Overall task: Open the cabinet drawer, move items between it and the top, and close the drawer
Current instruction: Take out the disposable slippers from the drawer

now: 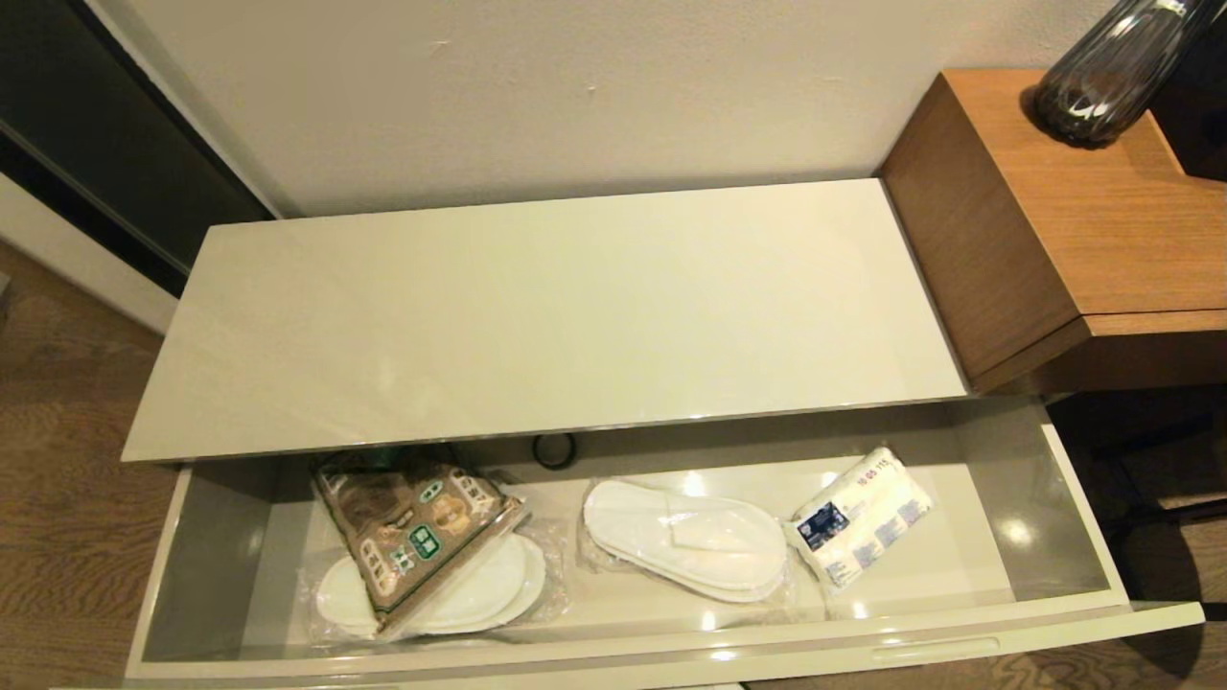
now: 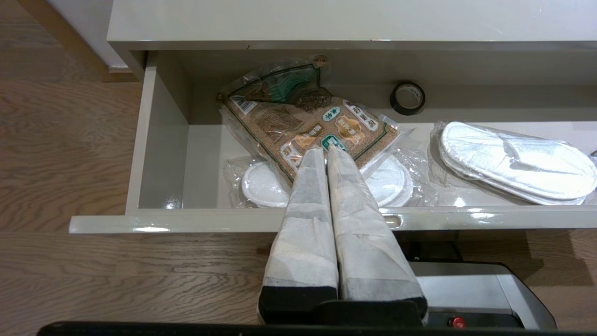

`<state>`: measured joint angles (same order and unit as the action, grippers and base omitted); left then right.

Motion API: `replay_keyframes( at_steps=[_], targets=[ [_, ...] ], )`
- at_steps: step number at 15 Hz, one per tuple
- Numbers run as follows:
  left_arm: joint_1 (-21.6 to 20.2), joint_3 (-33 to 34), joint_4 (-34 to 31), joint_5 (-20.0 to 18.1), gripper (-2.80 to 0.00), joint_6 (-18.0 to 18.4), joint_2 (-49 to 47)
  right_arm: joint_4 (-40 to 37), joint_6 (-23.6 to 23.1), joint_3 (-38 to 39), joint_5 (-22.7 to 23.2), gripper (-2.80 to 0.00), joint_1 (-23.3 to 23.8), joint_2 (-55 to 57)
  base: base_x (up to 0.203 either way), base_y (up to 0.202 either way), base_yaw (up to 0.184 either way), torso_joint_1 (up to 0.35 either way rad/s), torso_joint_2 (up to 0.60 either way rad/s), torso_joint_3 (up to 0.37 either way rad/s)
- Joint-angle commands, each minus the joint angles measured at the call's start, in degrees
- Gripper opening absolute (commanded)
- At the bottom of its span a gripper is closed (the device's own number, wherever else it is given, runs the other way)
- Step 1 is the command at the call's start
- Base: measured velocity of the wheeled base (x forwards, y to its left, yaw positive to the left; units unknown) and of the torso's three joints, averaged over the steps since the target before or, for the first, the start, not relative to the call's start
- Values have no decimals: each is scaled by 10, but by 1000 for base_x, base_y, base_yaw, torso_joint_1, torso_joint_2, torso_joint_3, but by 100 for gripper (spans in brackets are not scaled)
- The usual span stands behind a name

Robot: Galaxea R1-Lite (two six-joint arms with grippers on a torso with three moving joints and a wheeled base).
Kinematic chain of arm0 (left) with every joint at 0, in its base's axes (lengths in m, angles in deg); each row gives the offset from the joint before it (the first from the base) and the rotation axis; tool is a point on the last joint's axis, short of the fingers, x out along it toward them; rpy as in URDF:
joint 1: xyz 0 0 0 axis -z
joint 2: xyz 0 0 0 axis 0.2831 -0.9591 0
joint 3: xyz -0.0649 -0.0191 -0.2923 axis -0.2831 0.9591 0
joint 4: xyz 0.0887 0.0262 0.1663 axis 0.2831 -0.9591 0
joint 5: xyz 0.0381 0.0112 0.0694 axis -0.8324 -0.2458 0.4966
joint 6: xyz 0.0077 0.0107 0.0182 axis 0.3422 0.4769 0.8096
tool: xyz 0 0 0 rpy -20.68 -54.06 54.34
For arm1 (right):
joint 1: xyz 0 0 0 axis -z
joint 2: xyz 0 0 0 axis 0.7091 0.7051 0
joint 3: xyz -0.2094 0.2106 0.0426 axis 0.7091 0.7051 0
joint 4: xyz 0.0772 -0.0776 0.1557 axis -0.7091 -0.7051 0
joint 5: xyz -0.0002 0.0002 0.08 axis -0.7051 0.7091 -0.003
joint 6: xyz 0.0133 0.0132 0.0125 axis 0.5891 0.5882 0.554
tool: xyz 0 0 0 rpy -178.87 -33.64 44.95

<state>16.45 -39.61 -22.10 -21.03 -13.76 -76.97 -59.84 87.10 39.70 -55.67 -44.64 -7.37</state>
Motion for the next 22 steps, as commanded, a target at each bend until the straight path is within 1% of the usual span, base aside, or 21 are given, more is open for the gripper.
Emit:
replay_keyframes(
  at_steps=[1, 7, 10, 13, 15, 17, 18, 19, 20, 22],
  targets=[
    [0, 0, 0, 1, -280, -1, -1, 0, -1, 1, 0, -280, 0, 1, 0, 0, 0, 0, 0, 0],
    [0, 0, 0, 0, -280, -1, -1, 0, 1, 1, 0, -280, 0, 1, 0, 0, 0, 0, 0, 0],
    [0, 0, 0, 0, -280, -1, -1, 1, -32, 1, 4, -280, 0, 1, 0, 0, 0, 0, 0, 0],
    [0, 0, 0, 0, -280, -1, -1, -13, -26, -3, -1, -280, 0, 1, 0, 0, 0, 0, 0, 0],
    [0, 0, 0, 0, -280, -1, -1, -6, -12, -1, -3, -280, 0, 1, 0, 0, 0, 0, 0, 0],
    [0, 0, 0, 0, -280, -1, -1, 10, -17, 1, -4, -280, 0, 0, 0, 0, 0, 0, 0, 0],
    [1, 0, 0, 0, -280, -1, -1, -3, -16, -17, -3, -280, 0, 1, 0, 0, 0, 0, 0, 0],
    [0, 0, 0, 0, -280, -1, -1, -43, -15, -59, 2, -280, 0, 4, 0, 0, 0, 0, 0, 0],
    [0, 0, 0, 1, -280, -1, -1, -99, -14, -126, 15, -280, 0, 13, 0, 0, 0, 0, 0, 0],
    [0, 0, 0, 0, -280, -1, -1, -174, -8, -267, 43, -280, 2, 67, 0, 0, 0, 0, 0, 0]
  ],
)
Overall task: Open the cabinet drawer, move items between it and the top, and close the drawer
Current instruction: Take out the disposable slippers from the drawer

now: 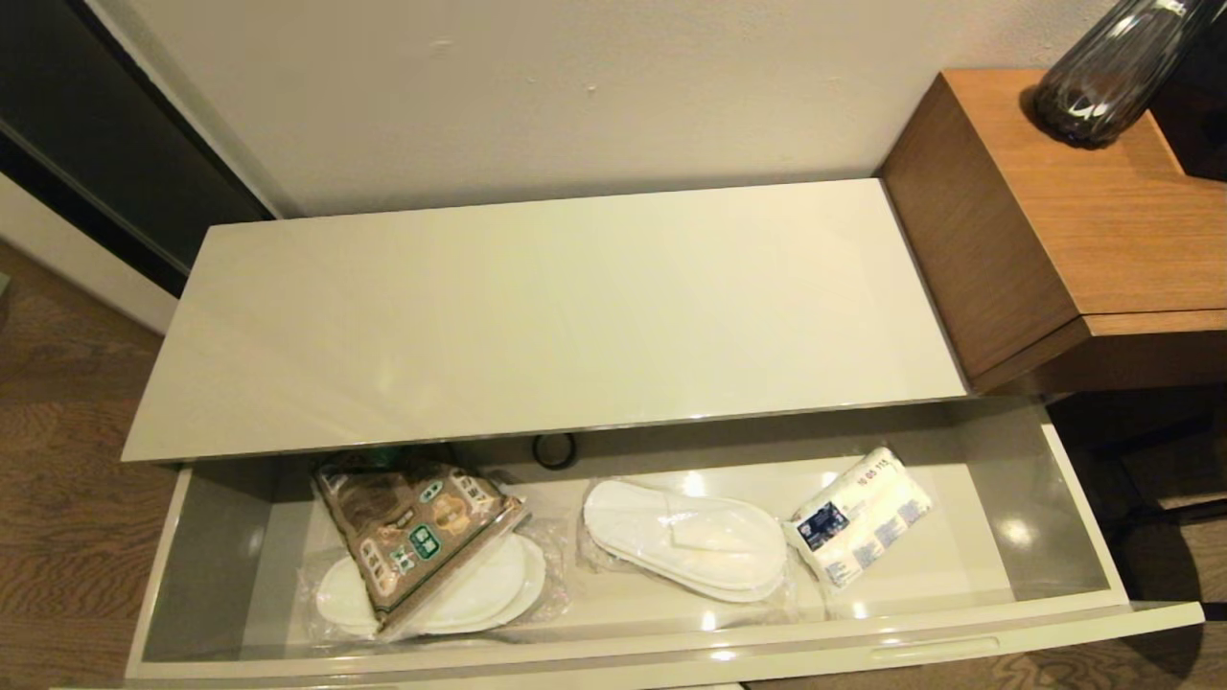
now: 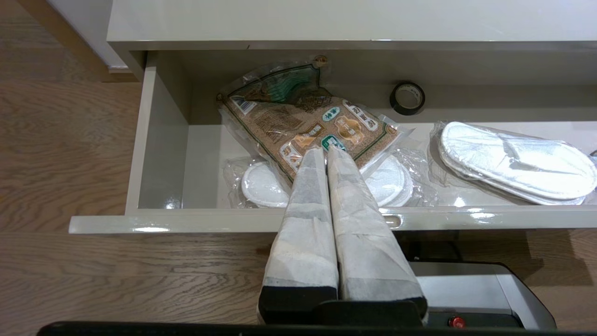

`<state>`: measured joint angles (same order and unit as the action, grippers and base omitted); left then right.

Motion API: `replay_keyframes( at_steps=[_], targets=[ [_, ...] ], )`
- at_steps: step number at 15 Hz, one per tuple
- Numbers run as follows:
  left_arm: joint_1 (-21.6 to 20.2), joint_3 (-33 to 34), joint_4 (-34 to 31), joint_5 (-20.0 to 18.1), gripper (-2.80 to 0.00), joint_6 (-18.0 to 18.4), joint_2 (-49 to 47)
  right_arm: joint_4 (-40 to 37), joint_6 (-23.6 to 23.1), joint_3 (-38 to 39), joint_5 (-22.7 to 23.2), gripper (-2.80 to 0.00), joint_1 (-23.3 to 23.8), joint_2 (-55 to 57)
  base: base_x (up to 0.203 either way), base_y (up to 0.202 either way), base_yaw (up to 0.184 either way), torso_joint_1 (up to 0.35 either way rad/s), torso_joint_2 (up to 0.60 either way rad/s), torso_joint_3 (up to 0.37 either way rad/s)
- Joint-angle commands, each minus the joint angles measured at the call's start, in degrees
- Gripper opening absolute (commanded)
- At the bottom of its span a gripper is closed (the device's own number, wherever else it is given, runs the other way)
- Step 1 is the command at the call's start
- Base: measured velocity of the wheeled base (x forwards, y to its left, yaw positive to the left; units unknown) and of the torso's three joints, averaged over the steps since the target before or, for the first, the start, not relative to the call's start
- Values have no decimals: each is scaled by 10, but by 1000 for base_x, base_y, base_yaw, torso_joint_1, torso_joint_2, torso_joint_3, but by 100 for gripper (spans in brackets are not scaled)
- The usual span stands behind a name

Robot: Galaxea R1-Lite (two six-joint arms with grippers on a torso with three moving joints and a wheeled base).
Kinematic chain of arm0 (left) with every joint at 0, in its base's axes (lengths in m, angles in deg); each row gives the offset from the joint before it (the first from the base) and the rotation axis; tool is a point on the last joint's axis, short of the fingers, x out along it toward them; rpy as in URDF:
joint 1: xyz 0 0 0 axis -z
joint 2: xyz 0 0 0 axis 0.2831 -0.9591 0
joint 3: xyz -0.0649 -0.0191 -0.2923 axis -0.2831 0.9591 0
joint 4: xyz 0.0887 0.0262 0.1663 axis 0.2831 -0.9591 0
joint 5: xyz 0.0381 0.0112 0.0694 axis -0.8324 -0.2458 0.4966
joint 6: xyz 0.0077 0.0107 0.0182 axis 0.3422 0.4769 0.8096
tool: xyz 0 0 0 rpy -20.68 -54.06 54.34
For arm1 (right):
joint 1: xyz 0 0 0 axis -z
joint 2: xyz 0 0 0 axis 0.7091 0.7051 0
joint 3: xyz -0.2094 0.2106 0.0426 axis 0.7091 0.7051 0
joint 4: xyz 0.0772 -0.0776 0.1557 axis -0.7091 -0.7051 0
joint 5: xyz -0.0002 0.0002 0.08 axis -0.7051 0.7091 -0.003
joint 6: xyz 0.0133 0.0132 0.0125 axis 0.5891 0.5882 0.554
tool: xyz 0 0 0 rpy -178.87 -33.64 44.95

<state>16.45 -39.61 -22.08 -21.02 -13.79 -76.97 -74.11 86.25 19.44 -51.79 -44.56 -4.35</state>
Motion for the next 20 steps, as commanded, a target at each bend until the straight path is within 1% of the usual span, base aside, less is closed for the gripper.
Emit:
replay_keyframes(
  at_steps=[1, 3, 4, 5, 6, 9, 11, 13, 15, 16, 17, 18, 19, 20],
  targets=[
    [1, 0, 0, 0, -280, 0, -1, -54, 6, -116, 13, -280, 3, 90, 0, 0, 0, 0, 0, 0],
    [0, 0, 0, 0, -280, 0, -1, -95, 12, -203, 18, -280, 6, 197, 0, 0, 0, 0, 0, 0],
    [0, 0, 0, 0, -280, 0, -1, -127, 3, -238, 11, -280, 8, 249, 0, 0, 0, 0, 0, 0],
    [0, 0, 0, 0, -280, 0, -1, -160, -15, -264, 0, -280, 9, 295, 0, 0, 0, 0, 0, 0],
    [0, 0, 0, 0, -280, 0, -1, -187, -43, -281, -13, -280, 9, 344, 0, 0, 0, 0, 0, 0],
    [0, 0, 0, 0, -280, 0, -1, -213, -137, -297, -35, -280, 3, 468, 0, 0, 0, 0, 0, 0],
    [0, 0, 0, 0, -280, 0, -1, -208, -164, -294, -40, -280, -34, 526, 0, 0, 0, 0, 0, 0],
    [0, 0, 0, 0, -280, 0, -1, -205, -177, -282, -44, -280, -94, 555, 0, 0, 0, 0, 0, 0],
    [0, 0, 0, 0, -280, 0, -1, -199, -176, -262, -48, -280, -151, 580, 0, 0, 0, 0, 0, 0],
    [0, 0, 0, 0, -280, 0, -1, -181, -168, -244, -49, -280, -172, 599, 0, 0, 0, 0, 0, 0],
    [0, 0, 0, 1, -280, 0, -1, -146, -147, -229, -49, -280, -188, 618, 0, 0, 0, 0, 0, 0],
    [0, 0, 0, 0, -280, 0, -1, -115, -116, -220, -49, -280, -202, 636, 0, 0, 0, 0, 0, 0],
    [0, 0, 0, 0, -280, 0, -1, -94, -85, -215, -50, -280, -215, 657, 0, 0, 0, 0, 0, 0],
    [0, 0, 0, 0, -280, 0, -1, -81, -66, -213, -50, -280, -225, 676, 0, 0, 0, 0, 0, 0]
  ],
)
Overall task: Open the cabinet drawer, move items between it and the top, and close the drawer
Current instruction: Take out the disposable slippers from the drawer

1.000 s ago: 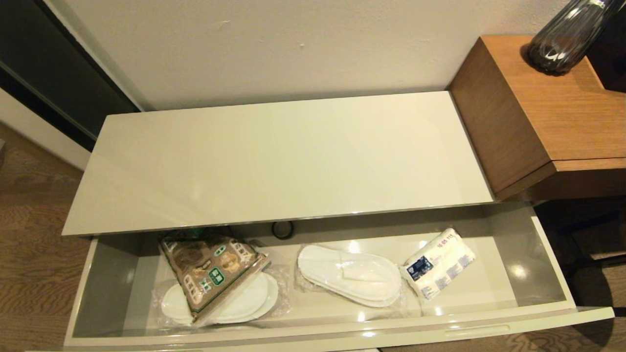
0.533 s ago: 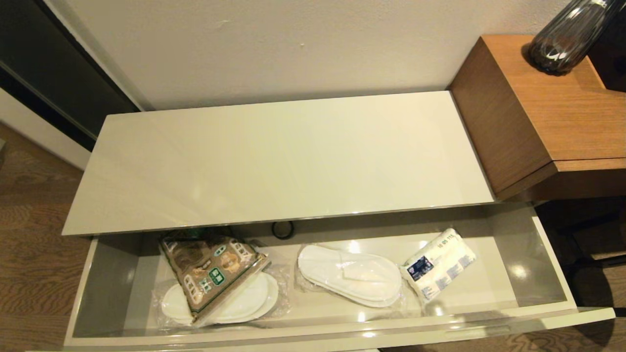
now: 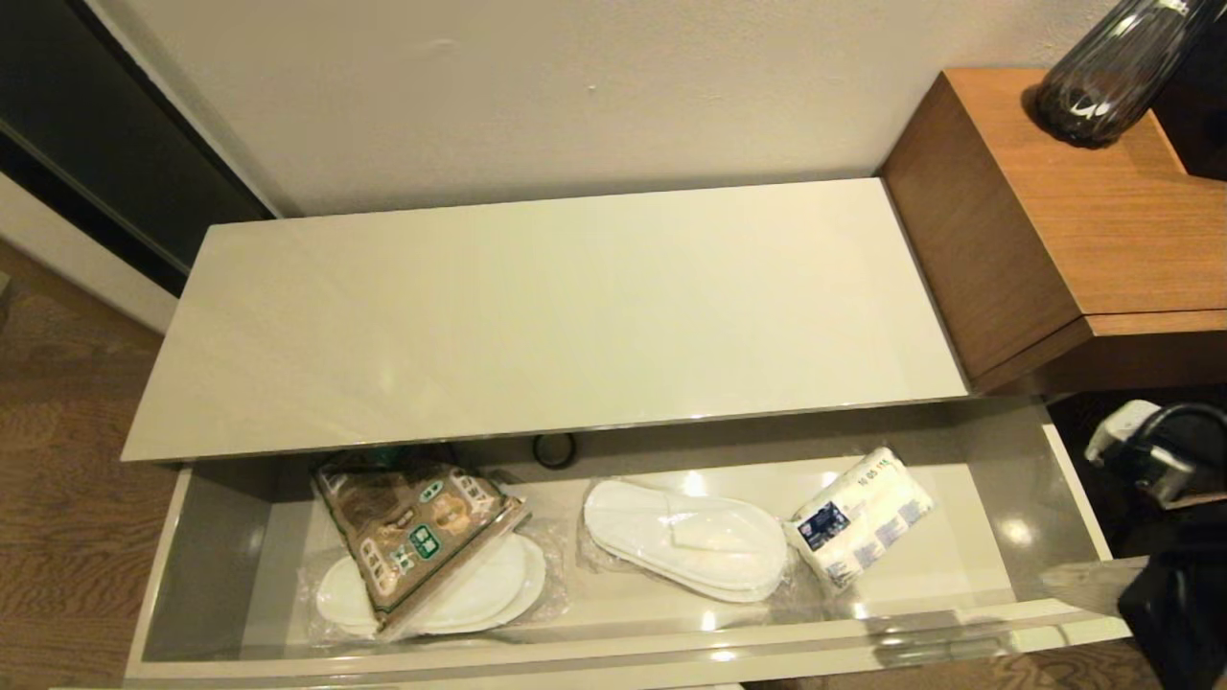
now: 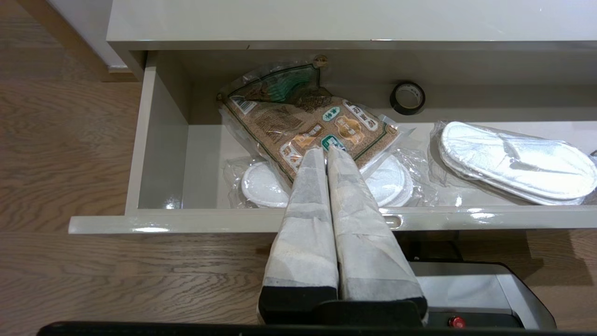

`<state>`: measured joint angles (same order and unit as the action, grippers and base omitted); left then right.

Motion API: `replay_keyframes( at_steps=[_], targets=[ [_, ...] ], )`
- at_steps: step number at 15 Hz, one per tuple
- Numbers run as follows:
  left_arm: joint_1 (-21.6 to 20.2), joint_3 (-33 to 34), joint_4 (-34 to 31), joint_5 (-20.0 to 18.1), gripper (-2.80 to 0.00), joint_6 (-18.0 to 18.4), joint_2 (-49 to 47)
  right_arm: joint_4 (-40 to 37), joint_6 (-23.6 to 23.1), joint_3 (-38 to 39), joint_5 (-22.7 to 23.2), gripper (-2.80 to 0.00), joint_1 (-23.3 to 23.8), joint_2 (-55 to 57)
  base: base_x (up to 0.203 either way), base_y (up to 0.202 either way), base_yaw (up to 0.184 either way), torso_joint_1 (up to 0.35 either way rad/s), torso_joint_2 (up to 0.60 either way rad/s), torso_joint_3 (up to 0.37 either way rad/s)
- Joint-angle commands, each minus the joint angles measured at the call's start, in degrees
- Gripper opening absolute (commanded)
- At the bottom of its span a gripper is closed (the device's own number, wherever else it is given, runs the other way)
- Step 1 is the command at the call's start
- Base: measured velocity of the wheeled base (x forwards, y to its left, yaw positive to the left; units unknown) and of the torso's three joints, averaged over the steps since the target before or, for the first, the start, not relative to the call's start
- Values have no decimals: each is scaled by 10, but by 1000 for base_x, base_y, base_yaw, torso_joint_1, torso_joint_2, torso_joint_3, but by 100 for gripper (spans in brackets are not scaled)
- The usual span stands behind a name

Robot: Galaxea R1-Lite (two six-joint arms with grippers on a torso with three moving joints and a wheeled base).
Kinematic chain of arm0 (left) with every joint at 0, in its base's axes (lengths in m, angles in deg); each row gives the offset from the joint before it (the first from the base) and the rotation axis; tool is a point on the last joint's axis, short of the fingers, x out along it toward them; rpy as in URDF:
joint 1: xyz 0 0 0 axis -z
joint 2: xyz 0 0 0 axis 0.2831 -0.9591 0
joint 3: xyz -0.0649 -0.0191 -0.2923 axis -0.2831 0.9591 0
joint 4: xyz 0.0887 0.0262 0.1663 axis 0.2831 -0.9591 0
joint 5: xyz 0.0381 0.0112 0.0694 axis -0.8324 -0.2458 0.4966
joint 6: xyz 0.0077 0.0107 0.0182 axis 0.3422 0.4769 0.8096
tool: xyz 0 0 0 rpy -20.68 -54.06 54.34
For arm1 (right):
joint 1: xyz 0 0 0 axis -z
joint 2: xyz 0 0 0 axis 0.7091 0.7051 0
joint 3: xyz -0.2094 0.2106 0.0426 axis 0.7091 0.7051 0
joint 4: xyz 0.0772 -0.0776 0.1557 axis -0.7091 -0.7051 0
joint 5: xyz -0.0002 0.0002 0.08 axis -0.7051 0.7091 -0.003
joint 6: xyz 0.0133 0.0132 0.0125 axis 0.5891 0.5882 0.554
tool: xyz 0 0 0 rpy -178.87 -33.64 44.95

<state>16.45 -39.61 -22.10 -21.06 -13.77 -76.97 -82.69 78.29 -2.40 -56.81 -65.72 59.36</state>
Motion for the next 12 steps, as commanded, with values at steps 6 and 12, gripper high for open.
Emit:
replay_keyframes(
  at_steps=[6, 12],
  targets=[
    [0, 0, 0, 1, -280, 0, -1, 46, 21, -4, -31, -280, -41, 111, 0, 0, 0, 0, 0, 0],
    [0, 0, 0, 0, -280, 0, -1, 162, 21, -29, -94, -280, -127, 244, 0, 0, 0, 0, 0, 0]
  ],
)
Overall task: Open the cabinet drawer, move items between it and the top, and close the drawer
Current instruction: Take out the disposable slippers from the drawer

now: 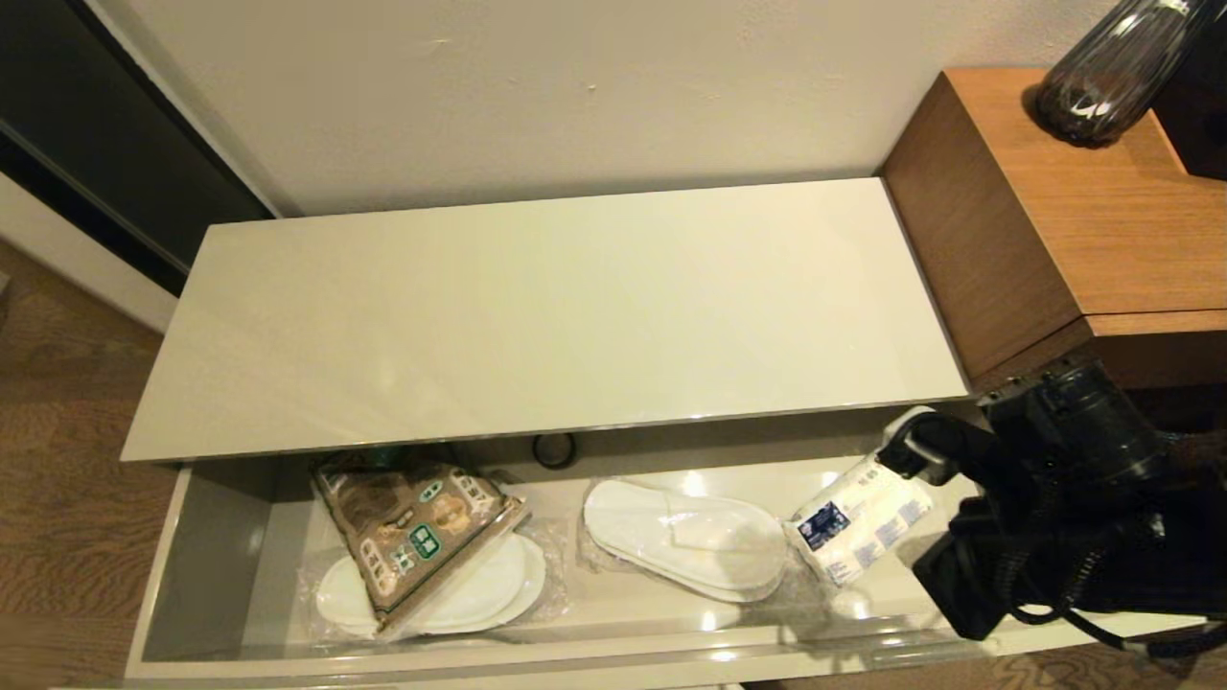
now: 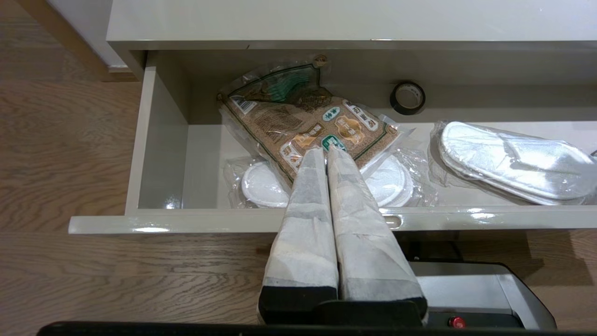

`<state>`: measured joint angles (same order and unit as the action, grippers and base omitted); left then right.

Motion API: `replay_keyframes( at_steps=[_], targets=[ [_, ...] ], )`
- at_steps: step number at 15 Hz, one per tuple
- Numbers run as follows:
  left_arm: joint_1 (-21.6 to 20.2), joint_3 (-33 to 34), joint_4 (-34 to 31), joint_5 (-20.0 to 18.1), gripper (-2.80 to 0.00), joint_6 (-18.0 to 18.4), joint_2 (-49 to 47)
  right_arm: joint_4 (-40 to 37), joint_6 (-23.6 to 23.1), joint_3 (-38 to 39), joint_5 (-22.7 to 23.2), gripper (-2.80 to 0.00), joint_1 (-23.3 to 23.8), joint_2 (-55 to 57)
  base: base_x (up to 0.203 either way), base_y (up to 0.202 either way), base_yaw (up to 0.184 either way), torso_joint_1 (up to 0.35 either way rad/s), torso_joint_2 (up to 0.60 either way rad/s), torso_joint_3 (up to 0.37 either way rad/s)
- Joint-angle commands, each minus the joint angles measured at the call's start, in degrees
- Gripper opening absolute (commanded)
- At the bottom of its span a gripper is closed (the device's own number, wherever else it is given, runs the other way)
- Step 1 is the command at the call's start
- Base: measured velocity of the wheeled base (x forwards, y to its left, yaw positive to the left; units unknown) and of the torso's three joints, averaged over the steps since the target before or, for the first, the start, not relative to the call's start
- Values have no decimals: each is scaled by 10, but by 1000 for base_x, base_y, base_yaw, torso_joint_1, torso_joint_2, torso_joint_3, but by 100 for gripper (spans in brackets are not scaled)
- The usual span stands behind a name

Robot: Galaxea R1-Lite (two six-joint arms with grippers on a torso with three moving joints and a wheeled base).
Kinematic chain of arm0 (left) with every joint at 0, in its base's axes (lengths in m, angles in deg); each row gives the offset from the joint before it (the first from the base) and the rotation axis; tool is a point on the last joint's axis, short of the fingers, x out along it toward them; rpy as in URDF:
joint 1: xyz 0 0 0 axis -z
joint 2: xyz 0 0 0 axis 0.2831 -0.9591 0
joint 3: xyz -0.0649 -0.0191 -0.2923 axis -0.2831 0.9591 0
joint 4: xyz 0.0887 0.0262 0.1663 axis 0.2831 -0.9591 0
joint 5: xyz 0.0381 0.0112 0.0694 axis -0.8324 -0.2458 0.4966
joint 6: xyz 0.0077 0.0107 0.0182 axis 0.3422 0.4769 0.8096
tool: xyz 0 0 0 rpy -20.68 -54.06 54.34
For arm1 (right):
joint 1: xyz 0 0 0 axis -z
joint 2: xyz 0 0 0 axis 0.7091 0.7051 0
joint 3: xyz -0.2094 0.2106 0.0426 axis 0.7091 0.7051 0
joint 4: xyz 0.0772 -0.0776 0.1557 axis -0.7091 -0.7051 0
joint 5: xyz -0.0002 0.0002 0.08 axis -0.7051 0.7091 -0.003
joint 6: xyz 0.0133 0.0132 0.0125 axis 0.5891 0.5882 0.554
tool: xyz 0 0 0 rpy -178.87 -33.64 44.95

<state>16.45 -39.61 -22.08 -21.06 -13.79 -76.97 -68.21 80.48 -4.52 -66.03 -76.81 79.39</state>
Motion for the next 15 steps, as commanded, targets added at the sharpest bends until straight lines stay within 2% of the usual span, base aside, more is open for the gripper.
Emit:
replay_keyframes(
  at_steps=[1, 2, 7, 10, 13, 15],
  targets=[
    [0, 0, 0, 0, -280, 0, -1, 29, 1, -19, -14, -280, -33, 57, 0, 0, 0, 0, 0, 0],
    [0, 0, 0, 0, -280, 0, -1, 34, 3, -26, -31, 0, -44, 67, 0, 0, 0, 0, 0, 0],
    [0, 0, 0, 0, -280, 0, -1, 35, 24, -29, -32, 0, -59, 68, 0, 0, 0, 0, 0, 0],
    [0, 0, 0, 1, -280, 0, -1, 65, 20, -43, -33, 0, -57, 125, 0, 0, 0, 0, 0, 0],
    [0, 0, 0, 0, -280, 0, -1, 144, -8, -133, -30, 0, -52, 222, 0, 0, 0, 0, 0, 0],
    [0, 0, 0, 1, -280, 0, -1, 157, -15, -207, -27, 0, -59, 270, 0, 0, 0, 0, 0, 0]
  ],
)
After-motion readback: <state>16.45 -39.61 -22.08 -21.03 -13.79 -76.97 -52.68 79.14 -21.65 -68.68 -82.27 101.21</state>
